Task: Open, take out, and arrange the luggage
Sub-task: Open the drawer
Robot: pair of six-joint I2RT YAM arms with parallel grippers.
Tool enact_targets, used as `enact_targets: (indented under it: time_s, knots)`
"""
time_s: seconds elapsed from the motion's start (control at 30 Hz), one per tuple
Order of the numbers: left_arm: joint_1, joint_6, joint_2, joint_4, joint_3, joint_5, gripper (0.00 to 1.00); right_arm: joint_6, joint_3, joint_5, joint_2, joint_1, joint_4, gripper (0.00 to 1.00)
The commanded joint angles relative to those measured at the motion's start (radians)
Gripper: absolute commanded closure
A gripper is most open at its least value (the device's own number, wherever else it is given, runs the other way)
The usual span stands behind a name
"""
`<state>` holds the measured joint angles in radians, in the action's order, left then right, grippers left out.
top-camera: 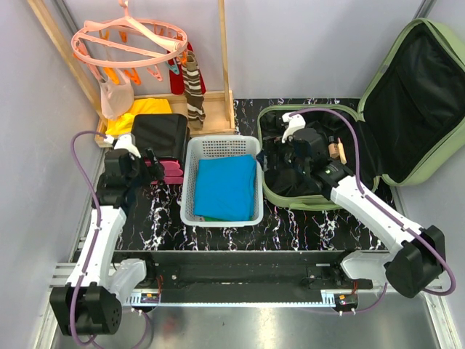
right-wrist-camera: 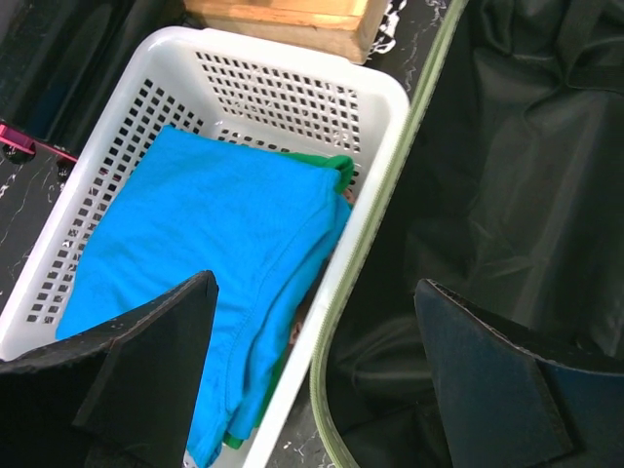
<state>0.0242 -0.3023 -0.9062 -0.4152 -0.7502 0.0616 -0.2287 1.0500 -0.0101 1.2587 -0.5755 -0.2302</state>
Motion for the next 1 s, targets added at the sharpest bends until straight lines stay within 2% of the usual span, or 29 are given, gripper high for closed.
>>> enact_targets:
  time_s: [0.0, 0.17, 0.23, 0.4, 0.47, 0.67, 0.97]
  knots:
    - [0.000, 0.071, -0.065, 0.035, -0.081, 0.006, 0.17, 0.015, -0.022, -0.022, -0.054, 0.025, 0.020, 0.08]
    - [0.022, 0.057, -0.108, 0.042, -0.083, 0.033, 0.30, 0.014, -0.034, -0.005, -0.064, 0.048, 0.022, 0.07]
    - [0.037, 0.058, -0.108, 0.053, -0.081, 0.052, 0.38, 0.015, -0.036, -0.002, -0.064, 0.054, 0.022, 0.07]
    - [0.048, 0.061, -0.143, 0.059, -0.097, 0.084, 0.41, 0.019, -0.038, 0.005, -0.053, 0.068, 0.022, 0.07]
    - [0.062, 0.055, -0.151, 0.058, -0.098, 0.102, 0.51, 0.019, -0.039, 0.007, -0.051, 0.077, 0.022, 0.07]
    - [0.066, 0.054, -0.120, 0.053, -0.077, 0.104, 0.68, 0.012, -0.056, 0.007, -0.042, 0.088, 0.022, 0.07]
    - [0.066, 0.014, -0.030, 0.006, -0.026, 0.113, 0.76, 0.015, -0.061, 0.030, -0.045, 0.094, 0.023, 0.06]
